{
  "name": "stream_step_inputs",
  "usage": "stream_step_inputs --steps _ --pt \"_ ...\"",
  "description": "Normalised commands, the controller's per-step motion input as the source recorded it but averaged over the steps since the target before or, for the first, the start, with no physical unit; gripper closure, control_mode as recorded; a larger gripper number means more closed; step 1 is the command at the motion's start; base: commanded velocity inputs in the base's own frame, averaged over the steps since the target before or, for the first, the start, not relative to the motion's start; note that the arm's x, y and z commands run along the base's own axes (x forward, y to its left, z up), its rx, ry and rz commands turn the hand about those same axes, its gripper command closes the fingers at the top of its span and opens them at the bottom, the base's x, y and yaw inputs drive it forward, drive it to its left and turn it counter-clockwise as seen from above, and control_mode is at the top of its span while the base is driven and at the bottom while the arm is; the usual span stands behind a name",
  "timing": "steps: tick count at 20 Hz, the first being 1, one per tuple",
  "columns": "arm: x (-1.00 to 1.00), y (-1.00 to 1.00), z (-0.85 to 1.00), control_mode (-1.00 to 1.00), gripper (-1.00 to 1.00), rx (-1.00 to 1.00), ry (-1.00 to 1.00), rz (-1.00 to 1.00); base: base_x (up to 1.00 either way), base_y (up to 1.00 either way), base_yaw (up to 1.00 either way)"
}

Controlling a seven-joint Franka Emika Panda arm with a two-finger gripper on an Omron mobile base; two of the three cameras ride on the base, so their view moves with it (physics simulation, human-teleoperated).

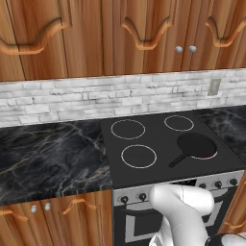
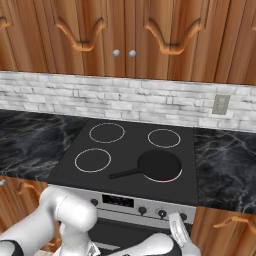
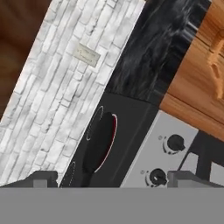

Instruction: Turn off the front right burner of the stove.

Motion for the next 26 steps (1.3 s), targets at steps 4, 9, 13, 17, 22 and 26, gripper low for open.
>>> stream_step_inputs --steps 4,9,13,17,22,26 --pt "0.04 0.26 -0.62 -1.0 -1.0 -0.06 -0.15 0.02 0.0 0.0 0.0" --pt "0.23 0.28 -0.67 -1.0 -1.0 -0.27 -0.29 0.0 0.0 0.0 0.0" --pt "0.26 0.1 -0.34 -1.0 -1.0 -0.34 -0.11 0.0 0.0 0.0 0.0" --pt "0.42 0.0 -0.04 -1.0 -1.0 -0.31 0.0 0.0 0.0 0.0 0.0" --pt "0.4 0.0 -0.18 -1.0 -1.0 -0.3 0.0 0.0 0.0 0.0 0.0" --pt "0.41 0.0 -0.47 -1.0 -1.0 -0.2 0.0 -0.01 0.0 0.0 0.0"
